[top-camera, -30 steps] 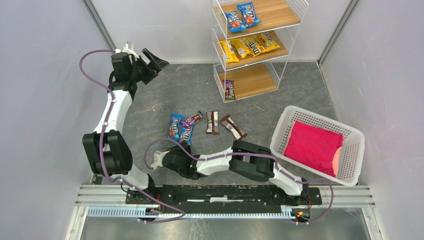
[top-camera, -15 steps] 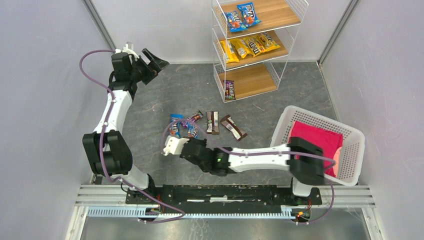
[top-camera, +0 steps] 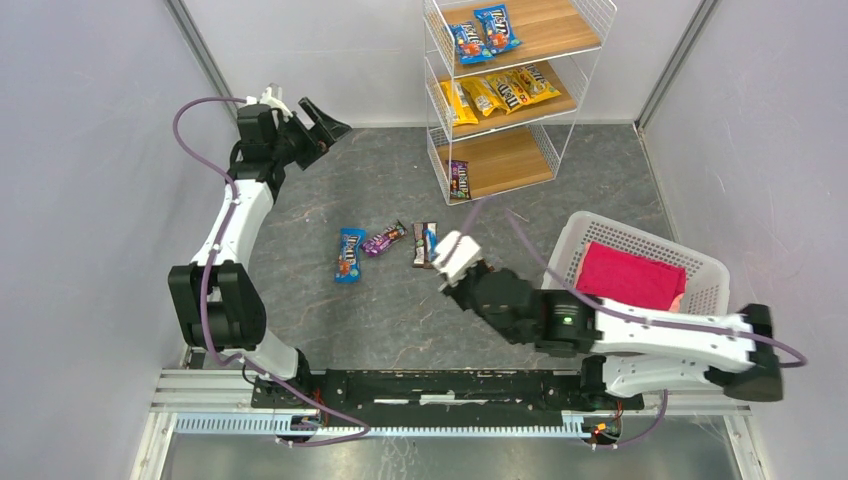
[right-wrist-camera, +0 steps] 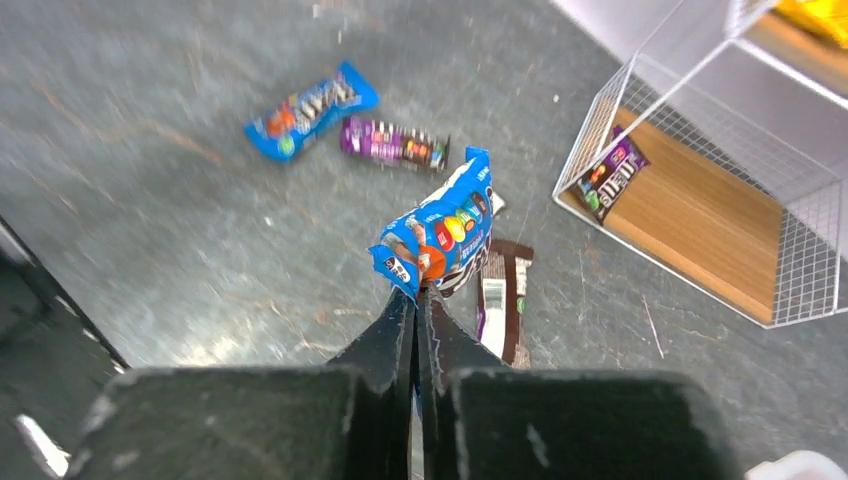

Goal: Place and organize the candy bags onto the shelf

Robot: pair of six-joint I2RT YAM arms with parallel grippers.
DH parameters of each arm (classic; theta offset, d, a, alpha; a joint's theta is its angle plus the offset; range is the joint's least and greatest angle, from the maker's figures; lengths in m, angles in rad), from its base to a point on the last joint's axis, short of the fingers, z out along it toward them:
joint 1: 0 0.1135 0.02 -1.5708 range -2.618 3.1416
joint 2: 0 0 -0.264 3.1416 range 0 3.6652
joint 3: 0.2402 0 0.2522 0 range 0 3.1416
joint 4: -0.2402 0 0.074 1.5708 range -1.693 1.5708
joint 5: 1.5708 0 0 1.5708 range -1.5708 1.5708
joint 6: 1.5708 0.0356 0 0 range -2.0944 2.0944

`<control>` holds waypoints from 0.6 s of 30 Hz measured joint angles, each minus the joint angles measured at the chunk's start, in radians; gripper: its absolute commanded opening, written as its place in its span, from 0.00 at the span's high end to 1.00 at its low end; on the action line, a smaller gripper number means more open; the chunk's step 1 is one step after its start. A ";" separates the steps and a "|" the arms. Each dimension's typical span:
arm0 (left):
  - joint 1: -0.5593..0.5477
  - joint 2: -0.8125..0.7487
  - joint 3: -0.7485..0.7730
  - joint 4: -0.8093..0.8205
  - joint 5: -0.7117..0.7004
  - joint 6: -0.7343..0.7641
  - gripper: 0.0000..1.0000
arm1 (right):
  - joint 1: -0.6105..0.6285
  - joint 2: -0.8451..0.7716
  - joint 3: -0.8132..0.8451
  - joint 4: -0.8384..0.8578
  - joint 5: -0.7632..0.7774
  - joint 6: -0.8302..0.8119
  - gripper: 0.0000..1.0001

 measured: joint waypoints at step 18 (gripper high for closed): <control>-0.040 0.000 0.000 -0.035 -0.028 0.001 0.02 | -0.006 -0.309 0.181 -0.021 0.300 0.005 1.00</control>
